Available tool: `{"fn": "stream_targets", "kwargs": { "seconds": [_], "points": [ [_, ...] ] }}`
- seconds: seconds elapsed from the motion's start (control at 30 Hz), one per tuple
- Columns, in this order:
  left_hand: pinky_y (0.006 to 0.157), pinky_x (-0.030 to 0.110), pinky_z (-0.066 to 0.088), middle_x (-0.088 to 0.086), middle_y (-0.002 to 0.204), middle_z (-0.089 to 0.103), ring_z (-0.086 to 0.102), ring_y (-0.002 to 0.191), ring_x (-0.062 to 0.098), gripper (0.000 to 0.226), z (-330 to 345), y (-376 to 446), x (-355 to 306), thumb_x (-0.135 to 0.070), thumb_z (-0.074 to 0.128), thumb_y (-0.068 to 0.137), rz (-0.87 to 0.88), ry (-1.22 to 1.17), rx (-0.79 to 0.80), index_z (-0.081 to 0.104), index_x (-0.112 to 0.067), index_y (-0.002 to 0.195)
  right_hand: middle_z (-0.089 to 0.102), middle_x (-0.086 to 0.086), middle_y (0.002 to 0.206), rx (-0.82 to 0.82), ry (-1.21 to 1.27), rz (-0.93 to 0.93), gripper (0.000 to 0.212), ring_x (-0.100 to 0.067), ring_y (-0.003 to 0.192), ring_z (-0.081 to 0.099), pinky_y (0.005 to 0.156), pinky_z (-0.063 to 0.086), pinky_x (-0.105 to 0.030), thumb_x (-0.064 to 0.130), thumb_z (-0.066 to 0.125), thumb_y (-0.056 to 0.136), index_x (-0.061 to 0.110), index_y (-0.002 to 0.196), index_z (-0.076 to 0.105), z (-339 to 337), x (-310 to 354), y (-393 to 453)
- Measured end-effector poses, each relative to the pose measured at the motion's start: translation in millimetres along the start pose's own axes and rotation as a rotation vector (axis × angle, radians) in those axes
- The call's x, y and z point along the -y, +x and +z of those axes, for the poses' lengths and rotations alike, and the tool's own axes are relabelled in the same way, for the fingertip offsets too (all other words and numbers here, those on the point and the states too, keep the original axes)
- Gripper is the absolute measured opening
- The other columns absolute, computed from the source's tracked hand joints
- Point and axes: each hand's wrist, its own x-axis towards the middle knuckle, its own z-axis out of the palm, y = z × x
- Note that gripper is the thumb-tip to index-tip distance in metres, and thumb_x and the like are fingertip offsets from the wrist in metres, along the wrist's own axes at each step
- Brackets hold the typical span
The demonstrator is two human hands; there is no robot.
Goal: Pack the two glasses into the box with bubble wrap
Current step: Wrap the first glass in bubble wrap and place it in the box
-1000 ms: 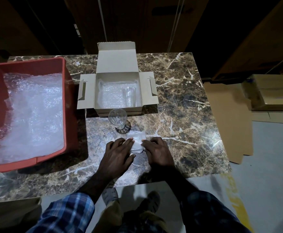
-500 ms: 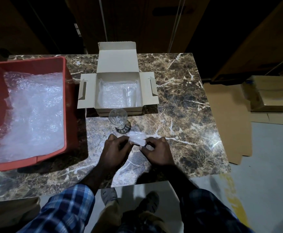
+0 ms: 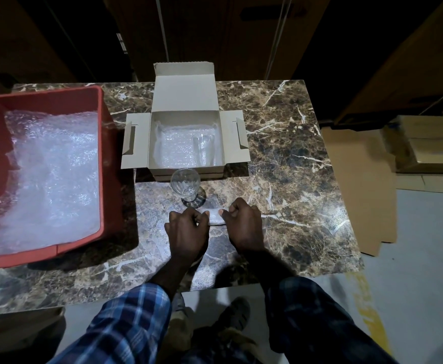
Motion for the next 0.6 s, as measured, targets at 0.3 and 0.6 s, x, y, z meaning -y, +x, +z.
{"fn": "stream_targets", "kwargs": {
  "seconds": [0.3,0.6],
  "points": [
    [0.082,0.044,0.035,-0.005,0.073,0.054,0.047,0.087,0.030,0.020,6,-2,-3,-0.026,0.063,0.092,0.071,0.083,-0.051,0.048,-0.019,0.081,0.060,-0.006,0.104,-0.084,-0.336,-0.100,0.021,-0.028,0.104,0.048,0.083,0.038,-0.041,0.035,0.061,0.093,0.019,0.106,0.061,9,1,-11],
    [0.077,0.042,0.037,0.004,0.096,0.061,0.050,0.091,0.030,0.008,14,-4,16,-0.030,0.062,0.097,0.217,0.202,-0.116,0.064,-0.022,0.097,0.058,-0.009,0.086,-0.109,-0.460,-0.430,0.023,-0.030,0.078,0.052,0.067,0.042,-0.037,0.010,0.061,0.085,0.013,0.105,0.073,9,-12,-10]
  ]
}}
